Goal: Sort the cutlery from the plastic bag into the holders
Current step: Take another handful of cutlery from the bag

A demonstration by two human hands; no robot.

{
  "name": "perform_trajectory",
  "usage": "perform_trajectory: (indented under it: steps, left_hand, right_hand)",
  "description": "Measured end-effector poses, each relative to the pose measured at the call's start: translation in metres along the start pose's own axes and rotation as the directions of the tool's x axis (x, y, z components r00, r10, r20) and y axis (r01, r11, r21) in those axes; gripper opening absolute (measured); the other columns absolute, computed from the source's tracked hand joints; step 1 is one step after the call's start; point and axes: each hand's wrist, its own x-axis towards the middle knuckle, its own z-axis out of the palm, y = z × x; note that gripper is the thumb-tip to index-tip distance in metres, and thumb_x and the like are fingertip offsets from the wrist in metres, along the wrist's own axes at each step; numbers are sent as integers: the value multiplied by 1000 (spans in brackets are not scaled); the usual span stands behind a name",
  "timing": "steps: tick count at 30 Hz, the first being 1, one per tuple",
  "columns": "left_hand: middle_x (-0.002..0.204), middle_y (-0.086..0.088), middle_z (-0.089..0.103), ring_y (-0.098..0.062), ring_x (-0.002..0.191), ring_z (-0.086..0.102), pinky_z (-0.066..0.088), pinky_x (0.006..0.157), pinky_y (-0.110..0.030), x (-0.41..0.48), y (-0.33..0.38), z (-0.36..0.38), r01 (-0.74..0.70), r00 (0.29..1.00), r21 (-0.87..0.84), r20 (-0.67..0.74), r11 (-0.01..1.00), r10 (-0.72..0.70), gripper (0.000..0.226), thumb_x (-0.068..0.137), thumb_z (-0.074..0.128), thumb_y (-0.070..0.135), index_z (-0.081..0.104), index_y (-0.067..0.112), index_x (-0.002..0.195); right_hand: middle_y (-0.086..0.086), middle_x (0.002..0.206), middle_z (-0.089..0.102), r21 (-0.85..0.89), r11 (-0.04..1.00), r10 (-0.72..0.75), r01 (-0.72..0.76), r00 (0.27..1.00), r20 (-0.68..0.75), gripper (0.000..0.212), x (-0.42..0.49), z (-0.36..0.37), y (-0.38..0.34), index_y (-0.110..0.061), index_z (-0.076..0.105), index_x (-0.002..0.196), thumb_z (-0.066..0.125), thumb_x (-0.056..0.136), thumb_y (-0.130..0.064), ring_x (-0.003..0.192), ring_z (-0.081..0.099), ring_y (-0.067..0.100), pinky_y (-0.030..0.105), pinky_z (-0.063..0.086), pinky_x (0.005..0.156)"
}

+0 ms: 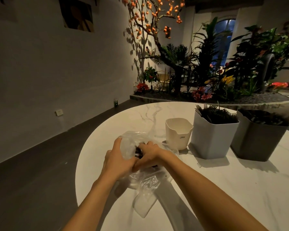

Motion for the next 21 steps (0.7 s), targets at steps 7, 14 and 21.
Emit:
perform_trajectory:
  steps: [7,14,21]
  left_hand:
    - [132,-7,56,-21,97,52,51,79,-34,5,2,1,-3,999,4,-54,1000,3,74,93,66,15,29,41,152]
    - [137,-8,55,-22,104,52,57,91,-43,5,5,2,16,993,-16,-118,1000,-18,69,93,67,9,36,33,149]
    - [136,1,59,-17,106,55,53,95,-40,5,3,3,-43,996,-34,-81,999,40,57,94,71,32,42,33,143]
  right_hand:
    - [6,119,61,137,990,-31,31,999,-8,49,0,-6,5,-26,68,117,74,77,-55,110,58,26,44,52,99]
    - [7,126,55,38,997,77,-73,993,-89,84,7,1,-4,-20,56,129,75,66,-72,120,51,28,39,45,104]
    - [13,130,44,82,989,131,-124,987,-91,60,10,3,-3,-20,53,127,74,75,-42,130,40,33,38,45,99]
